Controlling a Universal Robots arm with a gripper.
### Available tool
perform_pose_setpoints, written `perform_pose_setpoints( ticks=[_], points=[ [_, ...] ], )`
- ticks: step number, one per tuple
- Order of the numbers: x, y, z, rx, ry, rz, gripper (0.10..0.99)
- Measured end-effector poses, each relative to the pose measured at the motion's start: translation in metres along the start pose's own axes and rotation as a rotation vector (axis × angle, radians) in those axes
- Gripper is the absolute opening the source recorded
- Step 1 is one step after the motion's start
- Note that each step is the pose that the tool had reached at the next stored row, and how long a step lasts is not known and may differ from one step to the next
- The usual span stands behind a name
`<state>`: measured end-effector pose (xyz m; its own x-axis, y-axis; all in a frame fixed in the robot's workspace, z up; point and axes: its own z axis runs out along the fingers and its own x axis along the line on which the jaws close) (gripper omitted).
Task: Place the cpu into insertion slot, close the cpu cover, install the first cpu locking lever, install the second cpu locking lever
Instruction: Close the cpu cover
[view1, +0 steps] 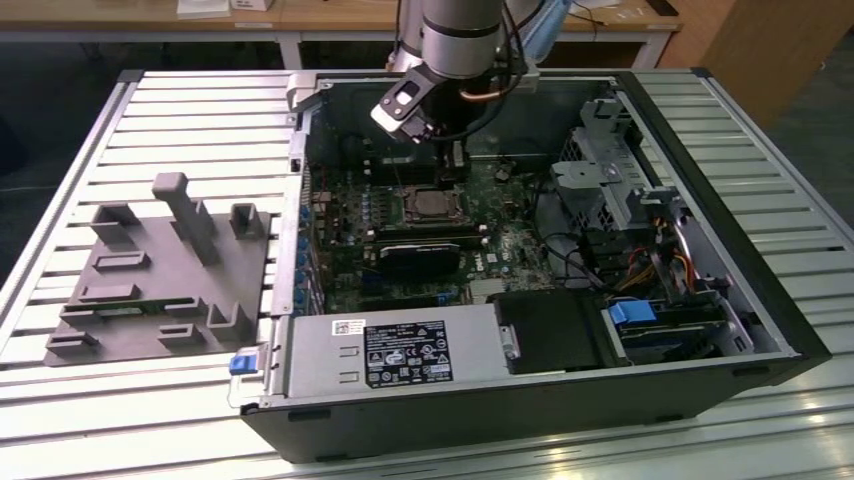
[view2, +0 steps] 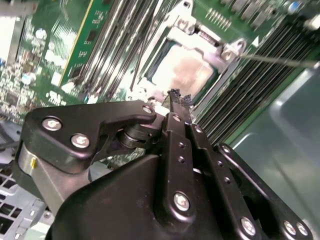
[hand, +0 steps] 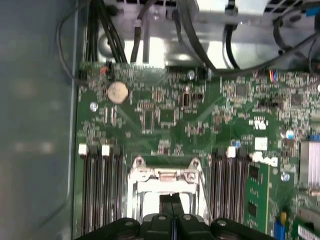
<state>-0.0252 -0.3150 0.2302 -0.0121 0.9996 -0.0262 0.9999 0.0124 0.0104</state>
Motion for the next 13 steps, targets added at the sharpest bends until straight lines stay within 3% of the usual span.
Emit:
perform_pose_setpoints(
  ticks=[5,13],
  points=[
    [0.0002,-0.0103,0.0003,-0.003,0.0001,0.0,0.102],
    [0.0001,-0.0117,0.0003,-0.003,-0.0001,-0.005,0.102]
  ],
)
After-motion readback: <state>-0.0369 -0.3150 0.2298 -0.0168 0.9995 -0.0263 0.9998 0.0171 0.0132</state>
